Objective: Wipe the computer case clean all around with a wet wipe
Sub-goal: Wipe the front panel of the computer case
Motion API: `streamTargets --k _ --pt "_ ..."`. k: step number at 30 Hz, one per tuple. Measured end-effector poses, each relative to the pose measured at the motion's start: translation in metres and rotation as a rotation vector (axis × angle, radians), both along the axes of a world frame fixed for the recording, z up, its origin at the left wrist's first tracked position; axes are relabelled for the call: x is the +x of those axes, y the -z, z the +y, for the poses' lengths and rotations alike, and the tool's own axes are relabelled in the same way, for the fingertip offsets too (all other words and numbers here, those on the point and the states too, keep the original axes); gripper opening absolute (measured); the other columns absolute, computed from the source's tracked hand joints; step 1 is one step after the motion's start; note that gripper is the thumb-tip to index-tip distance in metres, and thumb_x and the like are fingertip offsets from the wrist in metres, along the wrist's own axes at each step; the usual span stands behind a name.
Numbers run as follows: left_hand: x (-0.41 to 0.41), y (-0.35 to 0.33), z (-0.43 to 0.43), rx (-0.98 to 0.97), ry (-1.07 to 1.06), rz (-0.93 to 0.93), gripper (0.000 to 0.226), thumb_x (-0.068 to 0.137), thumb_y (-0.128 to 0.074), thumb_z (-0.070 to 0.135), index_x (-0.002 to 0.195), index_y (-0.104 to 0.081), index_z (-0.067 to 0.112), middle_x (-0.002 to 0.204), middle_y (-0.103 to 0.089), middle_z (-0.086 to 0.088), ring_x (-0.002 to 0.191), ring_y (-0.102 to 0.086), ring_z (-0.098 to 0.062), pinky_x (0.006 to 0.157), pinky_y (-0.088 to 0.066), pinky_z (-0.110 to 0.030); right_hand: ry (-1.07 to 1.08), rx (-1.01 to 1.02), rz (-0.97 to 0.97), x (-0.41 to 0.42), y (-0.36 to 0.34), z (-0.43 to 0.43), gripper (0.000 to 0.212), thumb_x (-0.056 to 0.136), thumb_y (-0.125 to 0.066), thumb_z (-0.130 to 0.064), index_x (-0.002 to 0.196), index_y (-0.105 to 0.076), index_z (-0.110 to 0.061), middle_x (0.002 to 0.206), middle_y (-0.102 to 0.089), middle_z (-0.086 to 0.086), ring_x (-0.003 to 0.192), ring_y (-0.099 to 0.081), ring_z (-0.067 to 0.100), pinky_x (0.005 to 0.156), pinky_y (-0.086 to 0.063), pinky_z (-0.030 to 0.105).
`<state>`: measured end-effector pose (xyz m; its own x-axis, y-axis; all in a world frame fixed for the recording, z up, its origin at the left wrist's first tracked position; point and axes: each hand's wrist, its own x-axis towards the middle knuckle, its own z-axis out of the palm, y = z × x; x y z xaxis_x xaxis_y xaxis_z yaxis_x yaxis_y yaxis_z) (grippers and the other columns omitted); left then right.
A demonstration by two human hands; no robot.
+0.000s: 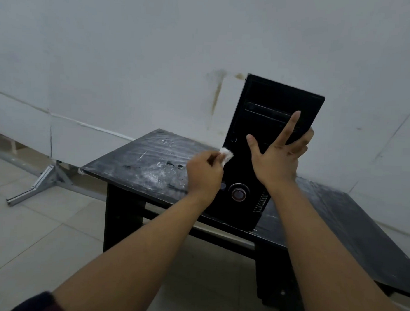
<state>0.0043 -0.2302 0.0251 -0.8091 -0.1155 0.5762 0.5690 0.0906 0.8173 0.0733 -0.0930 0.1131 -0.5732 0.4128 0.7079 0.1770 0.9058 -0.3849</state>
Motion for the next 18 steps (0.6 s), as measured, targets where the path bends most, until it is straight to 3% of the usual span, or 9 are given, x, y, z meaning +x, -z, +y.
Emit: streamTargets --k 5,9,13,18 --pt "0.004 0.043 -0.008 -0.02 0.058 -0.168 0.009 0.098 -0.075 0.015 0.095 -0.083 0.012 0.075 -0.073 0.012 0.07 -0.067 0.007 0.066 -0.05 -0.016 -0.015 0.006 0.006 0.0 0.0 0.002 0.116 0.091 -0.05 -0.084 0.156 0.037 -0.043 0.169 0.022 0.025 0.153 -0.013 0.057 0.101 -0.051 0.072" --pt "0.001 0.011 -0.007 0.091 0.05 -0.069 0.007 0.096 -0.079 0.021 0.101 -0.084 0.018 0.081 -0.077 0.013 0.076 -0.072 0.002 0.07 -0.055 -0.014 -0.003 0.011 0.008 0.0 0.0 0.002 0.116 0.091 -0.05 -0.084 0.16 0.033 -0.04 0.169 0.02 0.026 0.152 -0.015 0.055 0.101 -0.051 0.072" --pt "-0.002 -0.006 -0.001 0.002 0.01 0.077 0.016 0.1 -0.072 0.011 0.112 -0.082 0.008 0.095 -0.076 0.004 0.082 -0.067 -0.003 0.078 -0.048 -0.007 0.001 0.005 0.005 0.001 0.002 0.002 0.116 0.092 -0.05 -0.083 0.161 0.031 -0.038 0.168 0.019 0.027 0.151 -0.017 0.054 0.102 -0.051 0.071" --pt "0.0 0.024 -0.006 -0.105 0.026 0.084 0.02 0.1 -0.073 0.013 0.116 -0.08 0.003 0.097 -0.075 -0.006 0.087 -0.069 -0.017 0.081 -0.059 -0.031 0.004 0.004 0.011 0.001 0.003 0.001 0.115 0.093 -0.049 -0.083 0.161 0.032 -0.038 0.168 0.018 0.029 0.152 -0.015 0.058 0.101 -0.051 0.072"
